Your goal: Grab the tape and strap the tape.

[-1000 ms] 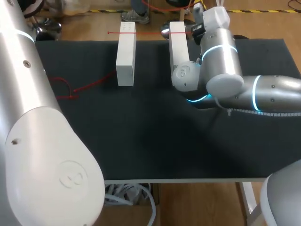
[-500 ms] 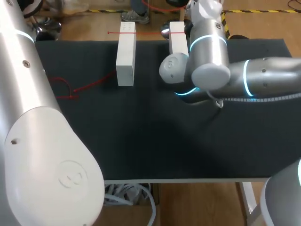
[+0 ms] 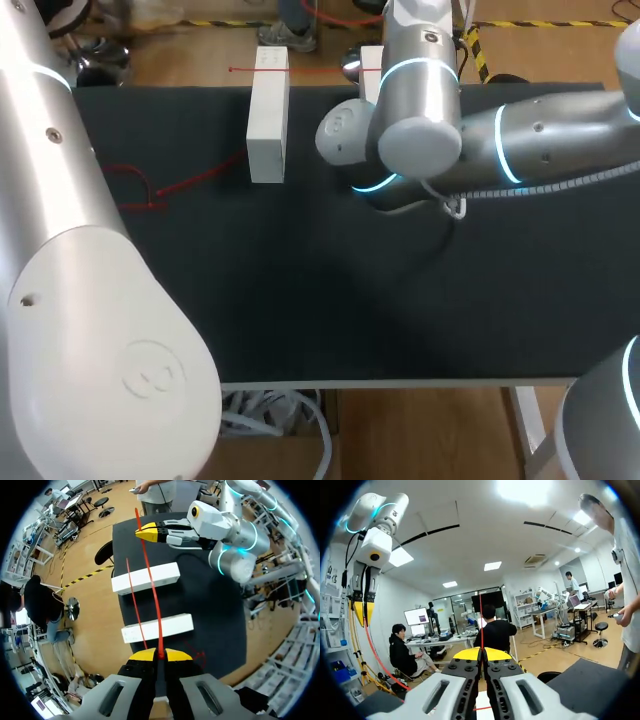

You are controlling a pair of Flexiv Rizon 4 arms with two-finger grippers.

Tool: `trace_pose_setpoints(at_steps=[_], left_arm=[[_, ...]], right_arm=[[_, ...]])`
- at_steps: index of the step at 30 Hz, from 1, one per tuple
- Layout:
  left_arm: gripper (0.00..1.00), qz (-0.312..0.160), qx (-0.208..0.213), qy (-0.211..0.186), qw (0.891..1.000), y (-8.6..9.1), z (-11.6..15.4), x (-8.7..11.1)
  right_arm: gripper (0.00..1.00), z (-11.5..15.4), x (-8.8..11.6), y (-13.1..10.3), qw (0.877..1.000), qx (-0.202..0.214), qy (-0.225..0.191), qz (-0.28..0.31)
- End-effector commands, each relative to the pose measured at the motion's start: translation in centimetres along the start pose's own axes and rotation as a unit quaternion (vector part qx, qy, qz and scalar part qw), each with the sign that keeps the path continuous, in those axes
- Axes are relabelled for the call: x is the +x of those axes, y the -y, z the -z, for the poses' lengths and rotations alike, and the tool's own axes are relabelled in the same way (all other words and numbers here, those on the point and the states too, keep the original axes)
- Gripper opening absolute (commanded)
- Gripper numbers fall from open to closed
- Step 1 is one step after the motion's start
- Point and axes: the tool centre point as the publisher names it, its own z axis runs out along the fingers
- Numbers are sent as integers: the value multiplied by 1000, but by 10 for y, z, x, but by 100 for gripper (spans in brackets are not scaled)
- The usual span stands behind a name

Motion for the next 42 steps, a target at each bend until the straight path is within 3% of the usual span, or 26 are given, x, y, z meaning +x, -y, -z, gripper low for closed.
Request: trace_pose_setpoints(at_steps=[1,2,5,7,9,12,15,22,24,25,38,40,42], left_arm=[[0,0,-2,-2,1000,1,1,-1],[0,0,-2,-2,1000,1,1,-1],[0,0,-2,-2,1000,1,1,-1],[0,0,-2,-2,1000,1,1,-1],[0,0,-2,-2,1000,1,1,-1],[0,0,-2,-2,1000,1,1,-1],[0,0,-2,-2,1000,1,1,-1],[0,0,-2,-2,1000,1,1,-1],[0,0,-2,-2,1000,1,1,-1],[0,0,-2,-2,1000,1,1,-1],[0,0,-2,-2,1000,1,1,-1],[0,0,-2,-2,1000,1,1,-1],[0,0,-2,-2,1000,1,1,-1]], right_arm=[[0,1,1,-4,1000,5,3,0],[0,1,1,-4,1000,5,3,0],[0,-1,9,-14,991,-9,-11,132],[0,-1,12,-17,986,26,9,163],[0,1,12,-15,972,69,10,223],[0,8,13,-14,967,130,49,213],[0,12,15,-15,964,156,50,209],[0,16,11,-15,947,169,32,270],[0,16,12,-14,952,171,22,255],[0,15,16,-15,966,150,12,208],[0,15,16,-15,966,150,12,208],[0,16,21,-13,947,165,17,275],[0,19,24,-10,908,198,22,368]])
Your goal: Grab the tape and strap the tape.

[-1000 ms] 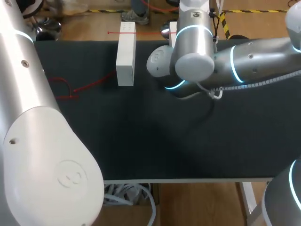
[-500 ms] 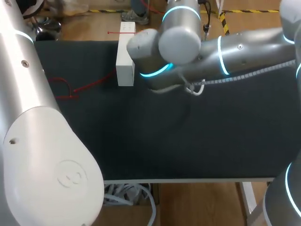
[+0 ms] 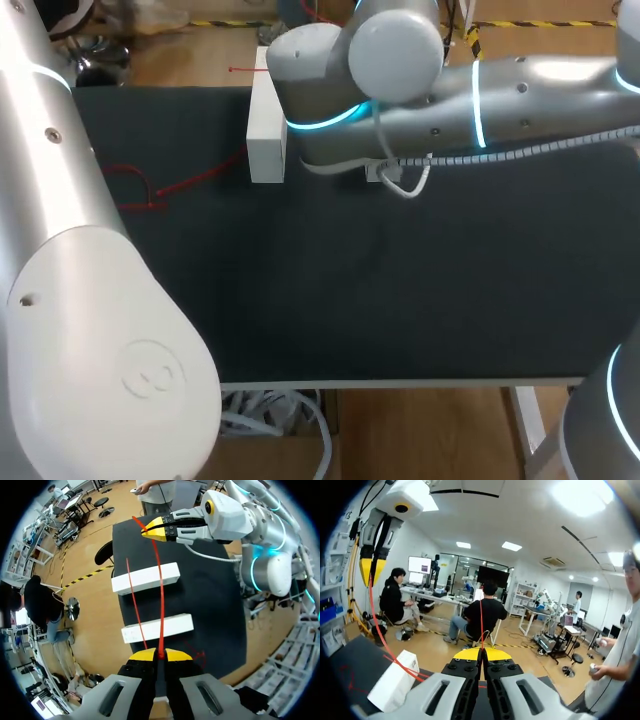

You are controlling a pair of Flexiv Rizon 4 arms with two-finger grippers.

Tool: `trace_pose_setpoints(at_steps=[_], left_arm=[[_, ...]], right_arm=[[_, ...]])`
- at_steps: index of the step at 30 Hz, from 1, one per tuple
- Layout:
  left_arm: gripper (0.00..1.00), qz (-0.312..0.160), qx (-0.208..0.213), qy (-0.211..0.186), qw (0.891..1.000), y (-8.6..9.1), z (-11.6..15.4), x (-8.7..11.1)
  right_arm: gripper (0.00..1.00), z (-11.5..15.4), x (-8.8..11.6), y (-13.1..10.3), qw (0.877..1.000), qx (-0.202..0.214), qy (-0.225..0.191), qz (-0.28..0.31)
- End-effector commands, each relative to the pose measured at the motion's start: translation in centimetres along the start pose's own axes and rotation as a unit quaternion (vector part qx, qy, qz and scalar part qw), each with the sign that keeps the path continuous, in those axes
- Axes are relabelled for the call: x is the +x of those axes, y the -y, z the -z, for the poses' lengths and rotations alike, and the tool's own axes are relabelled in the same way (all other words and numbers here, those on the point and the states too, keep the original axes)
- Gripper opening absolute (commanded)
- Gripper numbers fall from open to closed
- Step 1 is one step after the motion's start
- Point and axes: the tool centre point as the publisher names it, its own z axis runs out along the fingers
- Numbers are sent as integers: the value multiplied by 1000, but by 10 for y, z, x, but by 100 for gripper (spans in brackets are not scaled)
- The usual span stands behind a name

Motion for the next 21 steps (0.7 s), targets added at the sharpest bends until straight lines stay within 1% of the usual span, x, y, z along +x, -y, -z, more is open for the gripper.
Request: trace_pose_setpoints(at_steps=[1,3,4,5,6,8,9,11,13,14,16,17,19,20,21], left_arm=[[0,0,-2,-2,1000,1,1,-1],[0,0,-2,-2,1000,1,1,-1],[0,0,-2,-2,1000,1,1,-1],[0,0,-2,-2,1000,1,1,-1],[0,0,-2,-2,1000,1,1,-1],[0,0,-2,-2,1000,1,1,-1],[0,0,-2,-2,1000,1,1,-1],[0,0,-2,-2,1000,1,1,-1],[0,0,-2,-2,1000,1,1,-1],[0,0,-2,-2,1000,1,1,-1],[0,0,-2,-2,1000,1,1,-1],[0,0,-2,-2,1000,1,1,-1],[0,0,-2,-2,1000,1,1,-1],[0,0,-2,-2,1000,1,1,-1],[0,0,-2,-2,1000,1,1,-1]], right_arm=[[0,5,7,-1,978,85,28,190],[0,6,5,-3,954,70,53,286],[0,6,4,-5,946,68,62,310],[0,6,4,-6,938,64,61,336],[0,5,5,-7,934,59,64,347],[0,5,5,-11,917,39,71,390],[0,4,5,-14,921,33,70,383],[0,4,6,-17,920,29,67,385],[0,2,8,-20,907,9,71,416],[0,2,9,-22,904,1,70,421],[0,1,13,-26,896,-19,63,439],[0,1,17,-29,893,-33,51,446],[0,2,24,-34,882,-63,45,465],[0,3,26,-36,880,-69,42,468],[0,3,29,-38,882,-75,37,464]])
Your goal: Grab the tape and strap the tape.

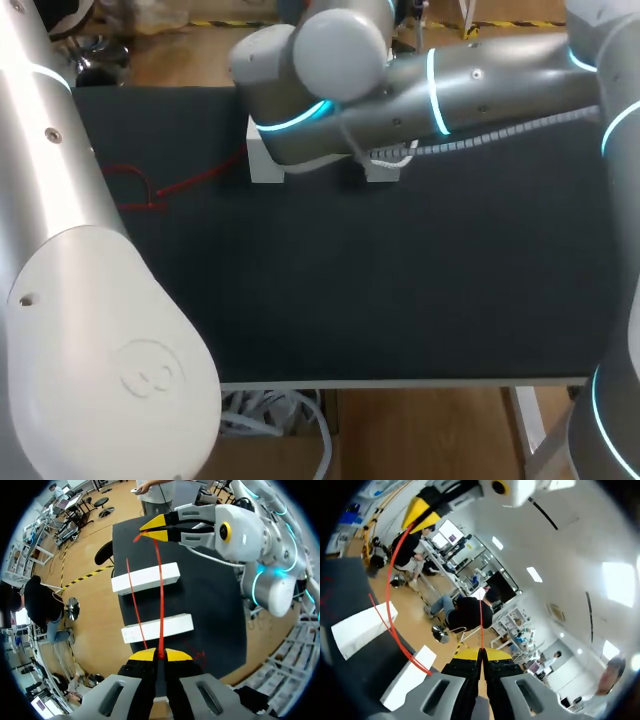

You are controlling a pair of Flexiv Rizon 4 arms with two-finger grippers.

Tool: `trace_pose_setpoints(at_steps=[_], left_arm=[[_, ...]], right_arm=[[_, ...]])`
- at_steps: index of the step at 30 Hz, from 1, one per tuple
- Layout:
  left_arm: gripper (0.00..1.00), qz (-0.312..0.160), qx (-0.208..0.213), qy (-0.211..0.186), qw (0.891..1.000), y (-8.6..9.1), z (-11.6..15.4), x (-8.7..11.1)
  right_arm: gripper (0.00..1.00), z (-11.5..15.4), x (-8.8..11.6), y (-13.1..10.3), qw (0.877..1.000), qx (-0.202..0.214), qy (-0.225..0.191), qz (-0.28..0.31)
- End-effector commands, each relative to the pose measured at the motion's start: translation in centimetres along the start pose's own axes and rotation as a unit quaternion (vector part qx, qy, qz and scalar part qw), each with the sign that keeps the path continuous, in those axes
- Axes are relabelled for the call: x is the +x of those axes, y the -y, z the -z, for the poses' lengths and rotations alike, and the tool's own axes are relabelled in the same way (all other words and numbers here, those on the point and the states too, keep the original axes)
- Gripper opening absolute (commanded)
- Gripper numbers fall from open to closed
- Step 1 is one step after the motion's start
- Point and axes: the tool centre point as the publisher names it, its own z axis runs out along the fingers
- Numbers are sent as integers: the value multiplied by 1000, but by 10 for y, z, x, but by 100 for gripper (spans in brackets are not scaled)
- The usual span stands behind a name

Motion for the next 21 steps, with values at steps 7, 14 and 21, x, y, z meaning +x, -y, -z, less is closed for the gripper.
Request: trace_pose_setpoints(at_steps=[7,14,21], left_arm=[[0,0,-2,-2,1000,1,1,-1],[0,0,-2,-2,1000,1,1,-1],[0,0,-2,-2,1000,1,1,-1]], right_arm=[[0,2,19,-23,985,-96,6,144],[0,0,29,-37,983,-119,-4,137],[0,2,34,-52,983,-140,2,122]])
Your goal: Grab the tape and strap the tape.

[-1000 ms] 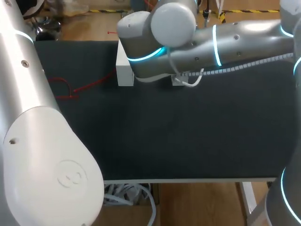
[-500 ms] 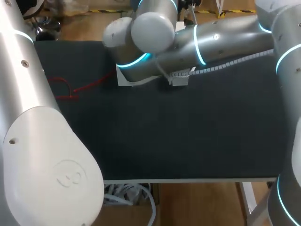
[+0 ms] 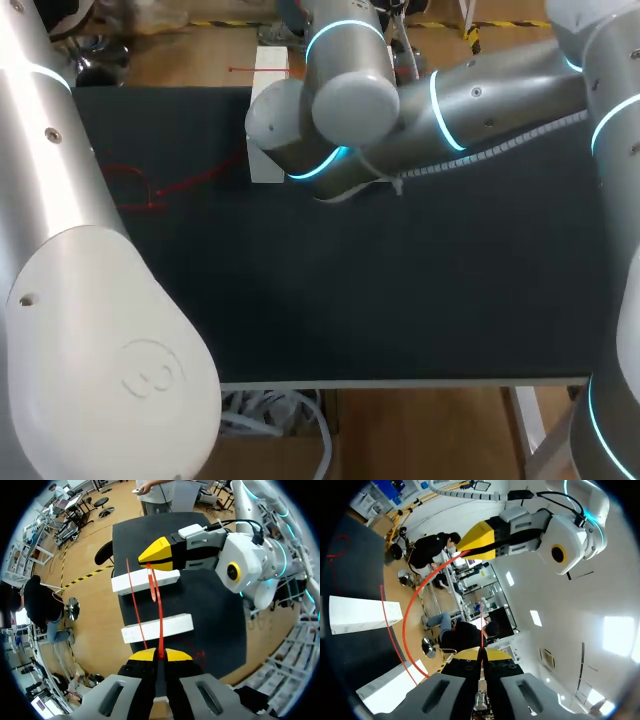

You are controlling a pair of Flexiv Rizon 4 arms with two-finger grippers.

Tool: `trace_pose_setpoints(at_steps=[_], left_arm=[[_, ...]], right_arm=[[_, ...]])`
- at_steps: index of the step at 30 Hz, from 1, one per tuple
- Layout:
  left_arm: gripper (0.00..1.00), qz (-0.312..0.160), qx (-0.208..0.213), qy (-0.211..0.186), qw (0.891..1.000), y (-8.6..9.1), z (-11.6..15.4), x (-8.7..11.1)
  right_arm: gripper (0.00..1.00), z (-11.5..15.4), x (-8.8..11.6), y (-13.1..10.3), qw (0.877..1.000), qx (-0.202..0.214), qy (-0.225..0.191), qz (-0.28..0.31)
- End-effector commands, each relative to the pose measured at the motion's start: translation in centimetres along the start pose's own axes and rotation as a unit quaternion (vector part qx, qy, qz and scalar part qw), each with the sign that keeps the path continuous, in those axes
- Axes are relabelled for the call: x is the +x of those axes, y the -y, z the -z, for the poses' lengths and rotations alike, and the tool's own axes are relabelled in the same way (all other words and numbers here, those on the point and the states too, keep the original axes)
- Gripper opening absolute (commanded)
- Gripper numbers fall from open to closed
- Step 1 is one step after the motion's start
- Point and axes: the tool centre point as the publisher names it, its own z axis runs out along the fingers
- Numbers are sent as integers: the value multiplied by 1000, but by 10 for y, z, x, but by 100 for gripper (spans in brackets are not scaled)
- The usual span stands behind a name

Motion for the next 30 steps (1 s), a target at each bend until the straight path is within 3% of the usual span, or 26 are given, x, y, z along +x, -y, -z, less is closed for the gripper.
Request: trace_pose_setpoints(at_steps=[1,14,30], left_arm=[[0,0,-2,-2,1000,1,1,-1],[0,0,-2,-2,1000,1,1,-1],[0,0,-2,-2,1000,1,1,-1]], right_arm=[[0,0,-1,-3,1000,-5,5,-4],[0,-4,3,-16,998,20,38,-45],[0,-9,3,-37,998,3,42,-48]])
